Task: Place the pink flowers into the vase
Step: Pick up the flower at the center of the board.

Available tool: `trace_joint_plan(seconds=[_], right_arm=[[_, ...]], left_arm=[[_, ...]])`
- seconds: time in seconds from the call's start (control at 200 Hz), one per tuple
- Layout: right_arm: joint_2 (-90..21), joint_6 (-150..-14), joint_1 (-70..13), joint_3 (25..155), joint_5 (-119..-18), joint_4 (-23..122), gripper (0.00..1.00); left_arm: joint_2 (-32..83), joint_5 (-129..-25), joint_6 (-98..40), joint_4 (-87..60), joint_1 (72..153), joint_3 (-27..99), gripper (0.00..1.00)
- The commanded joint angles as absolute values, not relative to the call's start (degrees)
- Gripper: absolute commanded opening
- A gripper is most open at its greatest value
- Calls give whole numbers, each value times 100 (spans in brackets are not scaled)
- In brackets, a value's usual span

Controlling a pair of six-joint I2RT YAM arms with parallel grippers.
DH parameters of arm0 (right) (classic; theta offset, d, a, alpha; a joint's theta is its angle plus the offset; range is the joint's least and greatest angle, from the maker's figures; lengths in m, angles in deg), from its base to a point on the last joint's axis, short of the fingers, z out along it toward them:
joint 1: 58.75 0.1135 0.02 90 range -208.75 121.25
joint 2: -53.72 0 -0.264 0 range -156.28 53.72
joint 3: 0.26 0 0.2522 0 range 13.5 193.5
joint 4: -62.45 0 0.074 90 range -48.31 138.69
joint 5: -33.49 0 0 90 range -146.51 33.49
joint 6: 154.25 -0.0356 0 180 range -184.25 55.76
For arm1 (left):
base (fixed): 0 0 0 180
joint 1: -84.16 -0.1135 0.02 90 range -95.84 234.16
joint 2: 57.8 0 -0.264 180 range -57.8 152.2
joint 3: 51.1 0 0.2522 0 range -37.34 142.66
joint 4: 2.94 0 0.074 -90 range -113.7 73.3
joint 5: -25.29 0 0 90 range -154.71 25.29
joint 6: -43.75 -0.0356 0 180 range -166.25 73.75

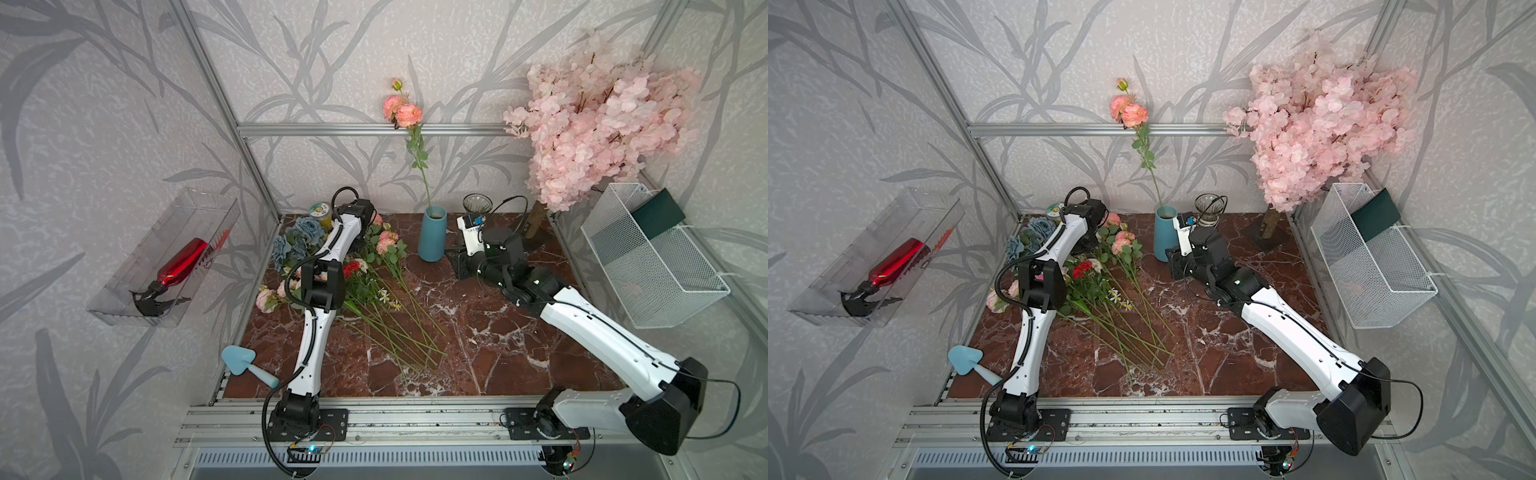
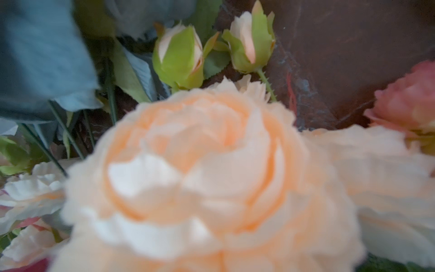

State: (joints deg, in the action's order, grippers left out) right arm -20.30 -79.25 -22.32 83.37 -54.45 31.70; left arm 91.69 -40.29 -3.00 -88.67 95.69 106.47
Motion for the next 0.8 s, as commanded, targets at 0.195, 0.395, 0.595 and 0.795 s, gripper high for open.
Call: trace_joint_plan(seconds=[0.195, 0.395, 0.595, 0.795], right_arm=[[-2077, -7902, -2239, 8383, -5699, 3129, 26], [-2463, -7893, -2216, 8646, -6016, 2801, 26], [-2866, -7986, -2183, 8902, -6591, 2699, 27], [-3197, -8176, -2173, 9116, -7429, 3047, 42]], left_arm=[[7537, -3852, -581, -8473, 10047, 9749, 0], [6725, -4001, -812, -7929, 10151, 9093, 0], [5841, -4267, -1003, -7131, 10156, 8067, 0], [4490, -4674, -1300, -4944, 10122, 6065, 0]])
